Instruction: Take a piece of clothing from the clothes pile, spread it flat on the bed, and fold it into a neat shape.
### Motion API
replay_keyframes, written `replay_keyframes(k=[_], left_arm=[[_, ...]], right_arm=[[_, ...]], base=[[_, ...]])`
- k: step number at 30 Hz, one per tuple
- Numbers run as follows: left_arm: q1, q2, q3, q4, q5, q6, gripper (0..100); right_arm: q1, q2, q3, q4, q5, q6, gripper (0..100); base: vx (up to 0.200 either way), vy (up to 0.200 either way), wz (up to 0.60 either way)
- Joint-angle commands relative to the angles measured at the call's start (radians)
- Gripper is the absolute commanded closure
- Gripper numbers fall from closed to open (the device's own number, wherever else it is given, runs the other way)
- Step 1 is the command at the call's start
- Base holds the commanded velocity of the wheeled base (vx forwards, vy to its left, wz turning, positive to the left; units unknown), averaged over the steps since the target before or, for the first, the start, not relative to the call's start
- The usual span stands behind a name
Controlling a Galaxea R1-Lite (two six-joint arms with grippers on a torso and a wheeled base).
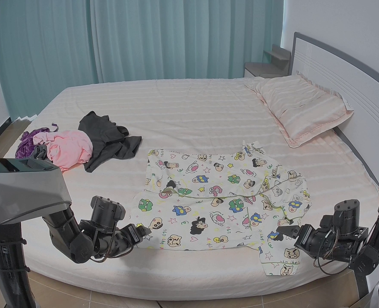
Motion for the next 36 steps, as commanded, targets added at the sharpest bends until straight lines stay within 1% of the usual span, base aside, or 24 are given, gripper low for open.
replay_keyframes(k=[1, 4, 5, 6, 11, 14, 22, 26, 27, 30, 34, 36], left_arm=[[0.007, 0.012, -0.010, 0.002, 0.000, 0.009, 0], [0.008, 0.035, -0.029, 0.002, 0.015, 0.055, 0], [0.008, 0.035, -0.029, 0.002, 0.015, 0.055, 0], [0.008, 0.053, -0.038, 0.002, 0.034, 0.076, 0], [-0.004, 0.093, -0.082, 0.008, 0.087, 0.089, 0], [-0.001, 0.106, -0.085, 0.008, 0.104, 0.132, 0], [-0.001, 0.124, -0.121, 0.009, 0.110, 0.136, 0], [-0.001, 0.127, -0.124, 0.009, 0.110, 0.139, 0], [-0.001, 0.127, -0.124, 0.009, 0.110, 0.139, 100], [-0.004, 0.127, -0.131, 0.028, 0.114, 0.142, 100], [0.004, 0.125, -0.148, 0.069, 0.172, 0.141, 100], [0.007, 0.122, -0.136, 0.075, 0.175, 0.141, 100]], right_arm=[[0.007, -0.002, 0.001, -0.001, 0.001, 0.000, 0], [0.009, -0.007, 0.001, -0.001, 0.001, 0.000, 0], [0.009, -0.007, 0.001, -0.001, 0.001, 0.000, 0], [0.009, -0.014, 0.001, -0.001, 0.001, 0.002, 0], [0.009, -0.019, 0.006, -0.001, 0.001, 0.000, 0], [0.010, -0.017, 0.006, -0.001, 0.001, 0.000, 0], [0.009, -0.019, 0.006, -0.007, 0.001, 0.000, 0], [0.007, -0.020, 0.020, -0.050, 0.001, 0.000, 0], [0.007, -0.019, 0.023, -0.054, -0.001, 0.000, 0], [0.007, -0.017, 0.024, -0.059, 0.001, 0.000, 0], [0.000, -0.005, 0.026, -0.057, -0.002, -0.001, 0], [-0.003, 0.001, 0.038, -0.056, -0.007, -0.007, 0]], base=[[0.000, 0.000, 0.00], [0.000, 0.000, 0.00], [0.000, 0.000, 0.00], [0.000, 0.000, 0.00], [0.000, 0.000, 0.00], [0.000, 0.000, 0.00], [0.000, 0.000, 0.00], [0.000, 0.000, 0.00], [0.000, 0.000, 0.00], [0.000, 0.000, 0.00], [0.000, 0.000, 0.00], [0.000, 0.000, 0.00]])
